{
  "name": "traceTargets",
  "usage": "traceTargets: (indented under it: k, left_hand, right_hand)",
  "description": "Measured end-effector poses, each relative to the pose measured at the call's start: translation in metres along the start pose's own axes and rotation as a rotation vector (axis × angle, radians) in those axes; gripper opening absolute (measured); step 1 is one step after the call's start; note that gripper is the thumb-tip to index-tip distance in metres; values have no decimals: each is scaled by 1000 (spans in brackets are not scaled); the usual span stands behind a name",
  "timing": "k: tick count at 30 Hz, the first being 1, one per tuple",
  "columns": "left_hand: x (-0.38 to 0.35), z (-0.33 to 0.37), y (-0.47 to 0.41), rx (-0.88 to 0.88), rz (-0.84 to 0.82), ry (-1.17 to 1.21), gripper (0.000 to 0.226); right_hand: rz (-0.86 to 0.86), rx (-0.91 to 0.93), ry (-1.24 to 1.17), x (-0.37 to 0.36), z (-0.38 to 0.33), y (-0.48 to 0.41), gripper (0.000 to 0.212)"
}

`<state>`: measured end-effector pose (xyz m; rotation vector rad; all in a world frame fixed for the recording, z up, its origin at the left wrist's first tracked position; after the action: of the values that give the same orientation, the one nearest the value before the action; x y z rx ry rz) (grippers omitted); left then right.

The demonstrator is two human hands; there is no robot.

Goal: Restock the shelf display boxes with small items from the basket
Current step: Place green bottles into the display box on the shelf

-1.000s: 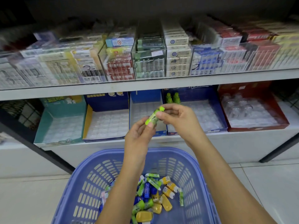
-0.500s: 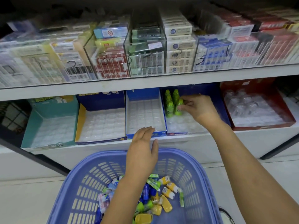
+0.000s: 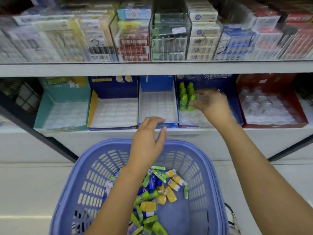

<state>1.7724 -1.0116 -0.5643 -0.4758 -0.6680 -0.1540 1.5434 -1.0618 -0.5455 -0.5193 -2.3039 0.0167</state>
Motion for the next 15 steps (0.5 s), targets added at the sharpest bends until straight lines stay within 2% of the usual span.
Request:
traceTargets:
  k: [2,3,5,8,10,13,15]
  left_hand:
    - [-2,-10,7,49,-50,41,16]
    - [-9,-20,12,97,-127,29,14]
    - [-32,-48,32,221,-371,-80,16]
    - [-63,-97,84,335,-765,-371,22]
    - [-76,-126,125,403,-933,-465,24]
    - [-85,-156,166,498,-958,-437,25]
    - [-87,-164,175,516,-908,-403,26]
  right_hand:
    - [121,88,23,13,-23,17,36]
    - [109,125,16,10,-36,27,30]
    - [-120,153,20,-21,-57,49,24]
    - [-603,143,148,-99,-61,100,17]
    - [-850,110,298,-148,-38,138,24]
    - [-1101,2,519,-209,21,190,33]
    - [-1129,20,620,-235,49,212,29]
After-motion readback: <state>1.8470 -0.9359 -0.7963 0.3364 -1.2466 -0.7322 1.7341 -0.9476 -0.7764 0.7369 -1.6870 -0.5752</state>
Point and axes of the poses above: each hand's wrist, its own y-axis away from the middle knuckle, its own x-axis out of the back of the hand, z = x × y, the point moved 9 cm from there along -y, towards the middle knuckle, and after that the axes turned 3 degrees about -x, right-handed, at the moved point
